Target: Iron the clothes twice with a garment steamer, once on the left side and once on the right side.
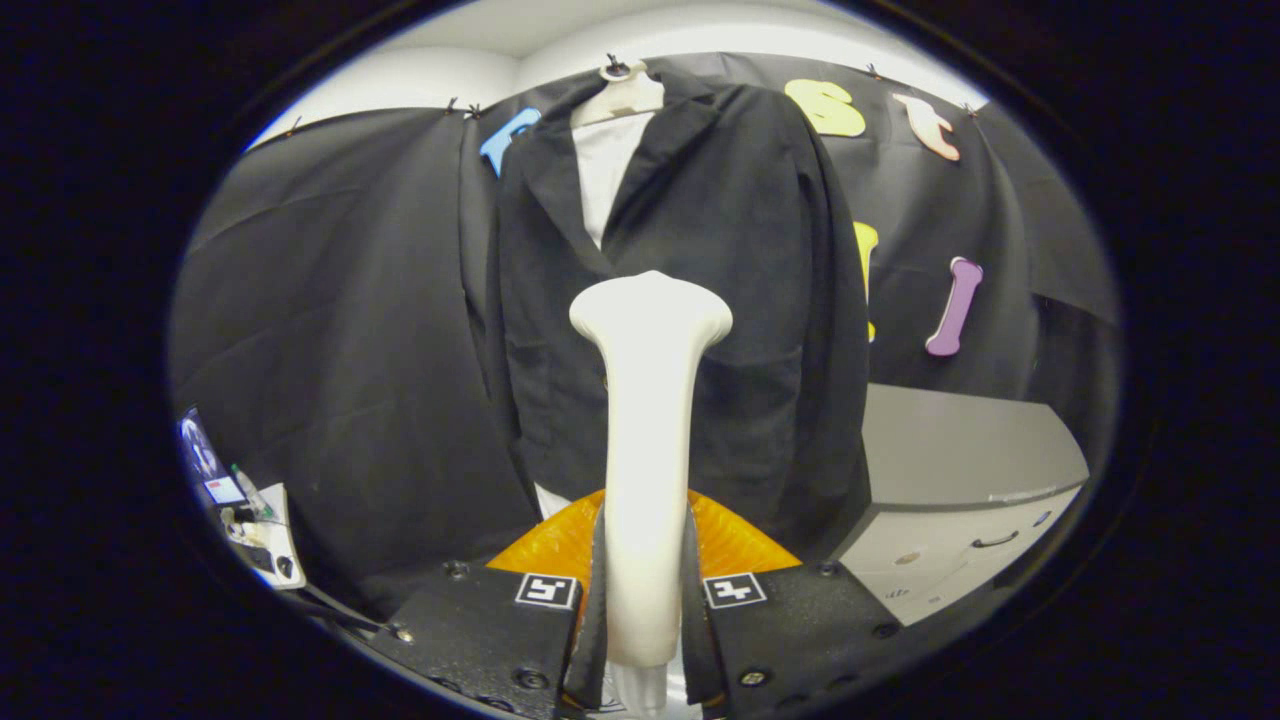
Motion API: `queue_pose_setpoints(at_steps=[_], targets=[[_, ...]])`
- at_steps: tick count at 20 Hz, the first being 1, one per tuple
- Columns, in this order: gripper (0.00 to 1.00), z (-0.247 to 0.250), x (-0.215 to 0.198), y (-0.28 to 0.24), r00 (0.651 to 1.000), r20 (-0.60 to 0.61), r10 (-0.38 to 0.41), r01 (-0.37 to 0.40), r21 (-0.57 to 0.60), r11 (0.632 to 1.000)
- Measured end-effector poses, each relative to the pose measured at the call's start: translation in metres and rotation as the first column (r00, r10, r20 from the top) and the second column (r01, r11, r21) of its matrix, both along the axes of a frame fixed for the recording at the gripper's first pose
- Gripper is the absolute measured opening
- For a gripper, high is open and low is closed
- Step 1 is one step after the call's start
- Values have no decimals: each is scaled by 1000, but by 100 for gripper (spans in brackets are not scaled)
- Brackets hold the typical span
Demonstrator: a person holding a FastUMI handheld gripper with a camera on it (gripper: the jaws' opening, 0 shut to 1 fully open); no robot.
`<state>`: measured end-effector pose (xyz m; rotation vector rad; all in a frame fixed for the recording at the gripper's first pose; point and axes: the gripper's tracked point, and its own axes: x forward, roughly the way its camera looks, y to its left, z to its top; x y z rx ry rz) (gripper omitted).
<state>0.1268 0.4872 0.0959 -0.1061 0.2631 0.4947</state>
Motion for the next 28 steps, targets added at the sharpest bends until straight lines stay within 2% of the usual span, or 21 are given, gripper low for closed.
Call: queue_pose_setpoints(at_steps=[9,15,20,28], targets=[[33,94,-14,66,986,148,71,-82,72,994],[33,145,-23,119,963,241,121,-145,88,985],[33,169,-22,161,948,282,149,-179,83,980],[33,170,4,197,948,285,142,-161,45,986]])
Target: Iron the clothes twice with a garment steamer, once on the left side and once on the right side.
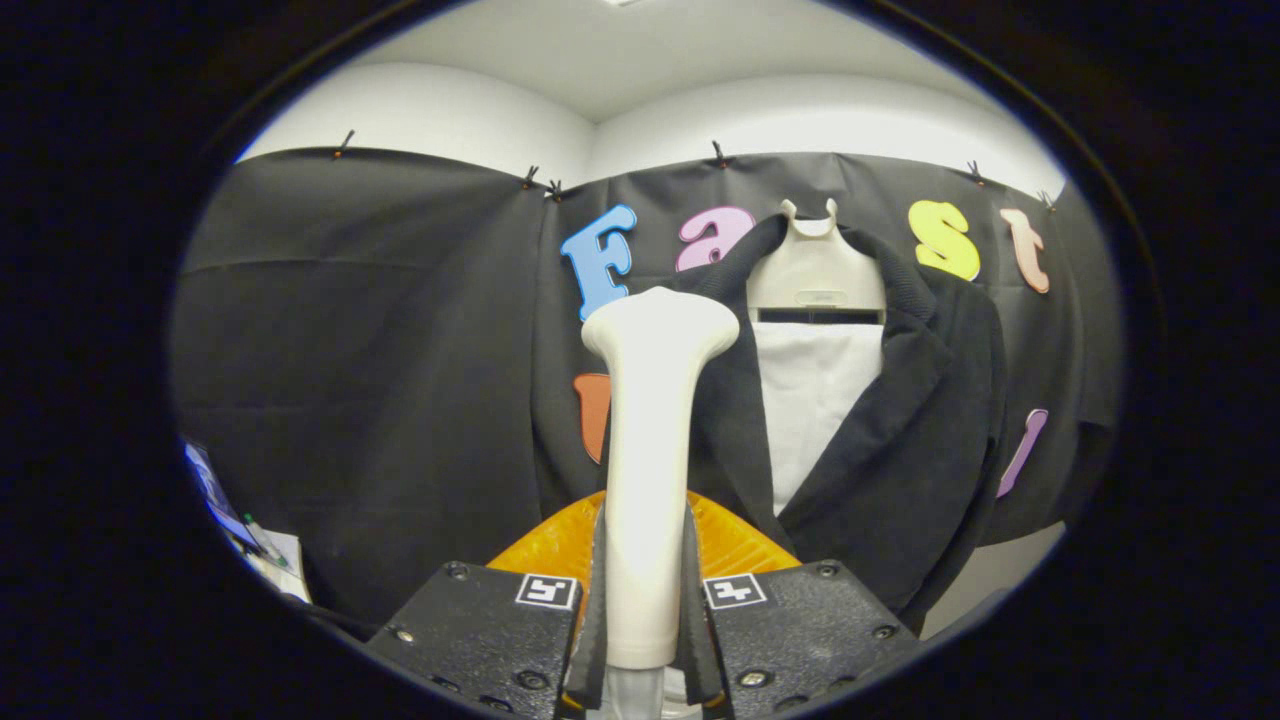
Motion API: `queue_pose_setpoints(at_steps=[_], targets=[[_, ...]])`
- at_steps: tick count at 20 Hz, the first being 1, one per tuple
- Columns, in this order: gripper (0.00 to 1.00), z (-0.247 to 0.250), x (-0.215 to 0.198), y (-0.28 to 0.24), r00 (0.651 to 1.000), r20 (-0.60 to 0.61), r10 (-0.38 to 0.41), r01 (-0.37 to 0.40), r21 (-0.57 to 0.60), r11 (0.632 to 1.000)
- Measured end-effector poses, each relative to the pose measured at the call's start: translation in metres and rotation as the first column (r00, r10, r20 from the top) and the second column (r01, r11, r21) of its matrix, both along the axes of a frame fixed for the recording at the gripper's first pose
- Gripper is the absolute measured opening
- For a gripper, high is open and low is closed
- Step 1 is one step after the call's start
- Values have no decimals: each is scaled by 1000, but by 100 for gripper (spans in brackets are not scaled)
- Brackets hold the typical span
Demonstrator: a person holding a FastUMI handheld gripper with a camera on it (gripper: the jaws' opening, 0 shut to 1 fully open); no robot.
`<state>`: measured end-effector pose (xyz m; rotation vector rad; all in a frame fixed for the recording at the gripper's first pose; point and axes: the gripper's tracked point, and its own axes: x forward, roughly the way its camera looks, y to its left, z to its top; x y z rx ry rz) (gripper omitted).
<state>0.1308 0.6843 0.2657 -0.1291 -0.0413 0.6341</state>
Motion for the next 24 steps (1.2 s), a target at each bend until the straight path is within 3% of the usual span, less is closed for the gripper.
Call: queue_pose_setpoints(at_steps=[7,24], targets=[[33,-26,23,-5,998,-54,-22,20,-34,999],[33,-102,24,-31,986,-163,-46,28,-113,993]])
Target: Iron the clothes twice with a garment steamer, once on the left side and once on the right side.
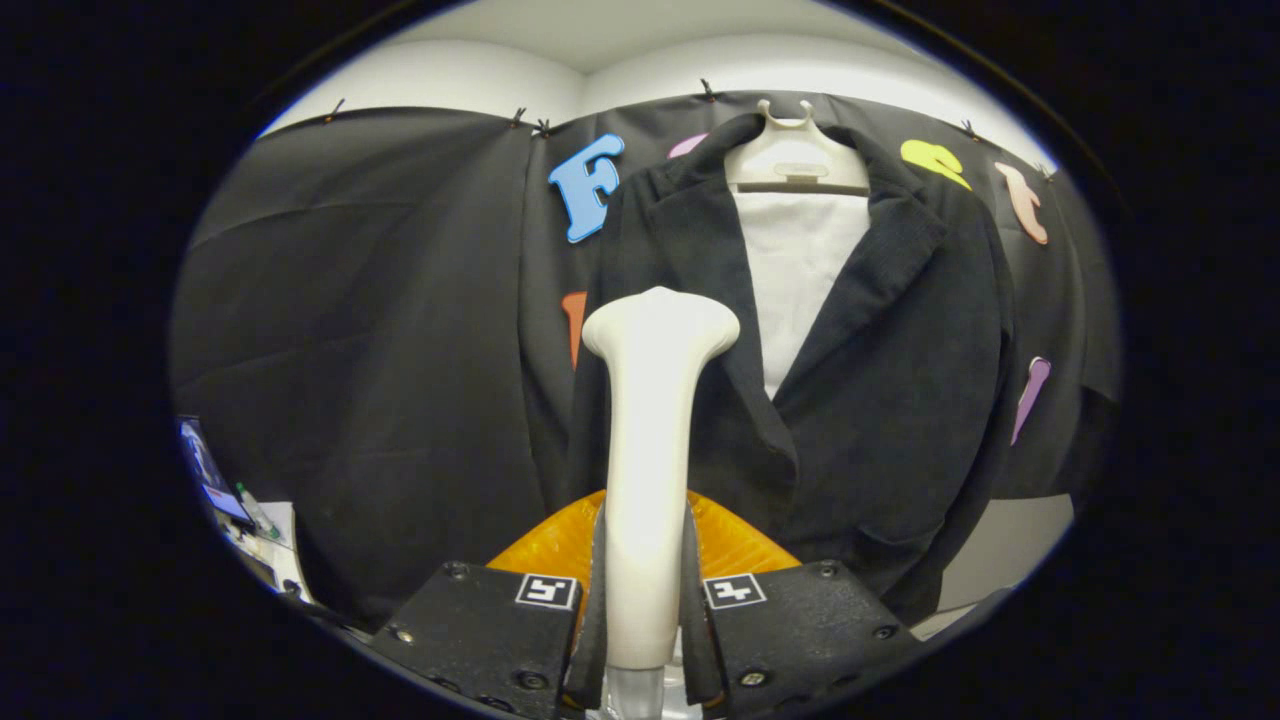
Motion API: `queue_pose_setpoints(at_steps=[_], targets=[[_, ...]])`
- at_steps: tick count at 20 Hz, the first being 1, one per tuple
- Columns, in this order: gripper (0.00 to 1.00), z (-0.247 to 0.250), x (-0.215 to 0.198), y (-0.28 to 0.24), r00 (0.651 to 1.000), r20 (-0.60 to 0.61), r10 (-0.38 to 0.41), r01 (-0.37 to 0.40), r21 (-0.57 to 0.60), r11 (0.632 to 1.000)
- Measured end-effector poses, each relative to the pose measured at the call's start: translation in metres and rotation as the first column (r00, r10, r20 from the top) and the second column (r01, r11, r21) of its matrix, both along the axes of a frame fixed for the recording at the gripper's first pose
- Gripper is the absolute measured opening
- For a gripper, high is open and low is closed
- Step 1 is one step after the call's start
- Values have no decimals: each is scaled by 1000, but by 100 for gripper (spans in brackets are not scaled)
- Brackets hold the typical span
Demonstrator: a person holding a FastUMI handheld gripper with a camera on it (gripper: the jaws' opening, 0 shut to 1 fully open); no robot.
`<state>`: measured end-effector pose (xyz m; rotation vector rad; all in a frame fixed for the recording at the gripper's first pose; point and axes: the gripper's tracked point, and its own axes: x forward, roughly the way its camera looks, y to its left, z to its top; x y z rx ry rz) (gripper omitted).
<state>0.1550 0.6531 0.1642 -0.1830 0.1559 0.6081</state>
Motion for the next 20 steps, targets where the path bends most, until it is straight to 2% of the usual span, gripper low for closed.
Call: queue_pose_setpoints(at_steps=[9,20], targets=[[33,-42,-1,-8,998,-65,7,-10,-42,999],[33,-100,-7,-36,988,-153,-23,10,-87,996]])
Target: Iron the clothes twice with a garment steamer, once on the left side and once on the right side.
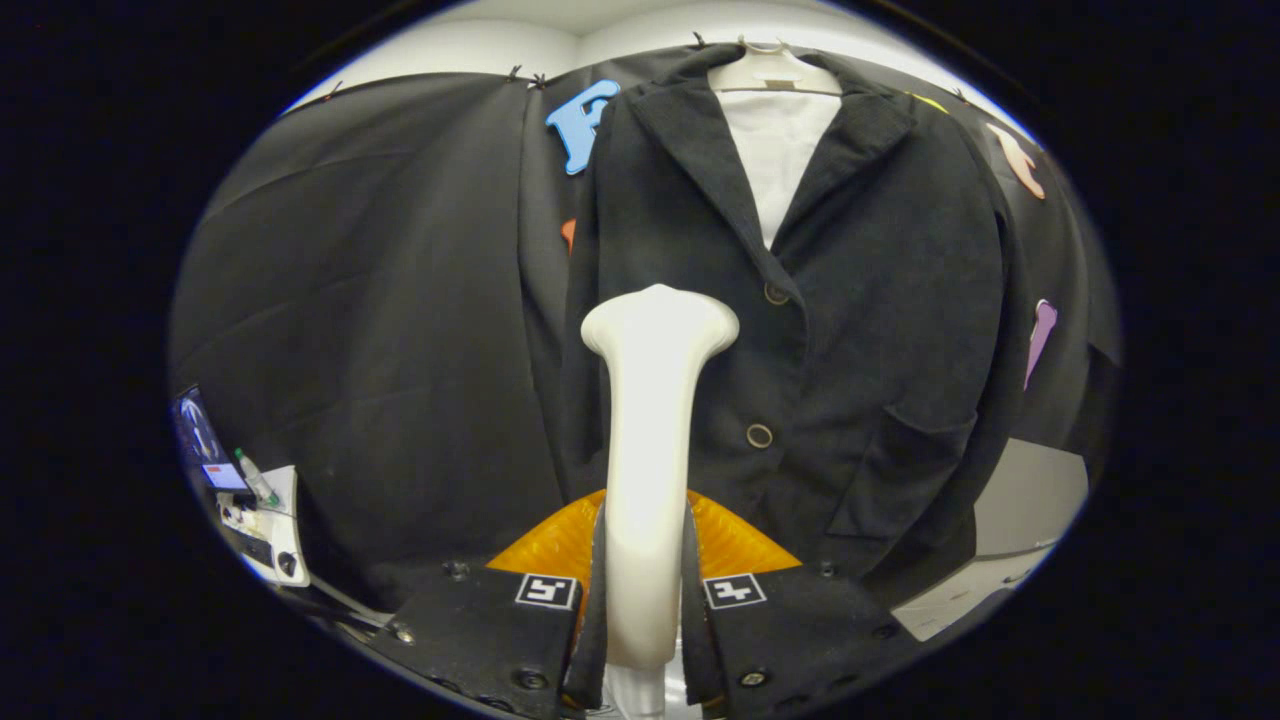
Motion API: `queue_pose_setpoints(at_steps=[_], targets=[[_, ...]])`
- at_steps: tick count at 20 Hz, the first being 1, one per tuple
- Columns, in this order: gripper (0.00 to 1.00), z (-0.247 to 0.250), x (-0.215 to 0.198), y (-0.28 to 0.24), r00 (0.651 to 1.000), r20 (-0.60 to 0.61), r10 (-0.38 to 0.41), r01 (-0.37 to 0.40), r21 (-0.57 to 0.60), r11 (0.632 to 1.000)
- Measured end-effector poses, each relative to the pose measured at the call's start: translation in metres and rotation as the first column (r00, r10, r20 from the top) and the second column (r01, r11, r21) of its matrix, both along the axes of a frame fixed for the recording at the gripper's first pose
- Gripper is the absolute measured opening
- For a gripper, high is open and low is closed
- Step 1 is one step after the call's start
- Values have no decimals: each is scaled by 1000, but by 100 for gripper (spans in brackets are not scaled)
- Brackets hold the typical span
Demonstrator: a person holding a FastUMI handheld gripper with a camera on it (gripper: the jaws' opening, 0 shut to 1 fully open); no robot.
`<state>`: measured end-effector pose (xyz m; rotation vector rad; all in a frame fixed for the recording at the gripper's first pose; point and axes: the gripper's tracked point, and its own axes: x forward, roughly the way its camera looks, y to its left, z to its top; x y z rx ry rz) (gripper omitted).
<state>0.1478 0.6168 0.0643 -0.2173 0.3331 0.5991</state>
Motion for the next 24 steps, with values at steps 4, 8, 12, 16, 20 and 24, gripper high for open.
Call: queue_pose_setpoints(at_steps=[4,8,12,16,20,24], targets=[[33,-17,-2,-10,1000,-25,-8,8,-18,1000],[33,-38,-4,-18,998,-60,-15,13,-35,999],[33,-61,-5,-24,995,-100,-21,16,-55,998],[33,-85,-9,-32,990,-134,-29,19,-75,997],[33,-105,-11,-38,985,-167,-36,21,-92,996],[33,-106,-13,-40,982,-182,-43,26,-97,995]])
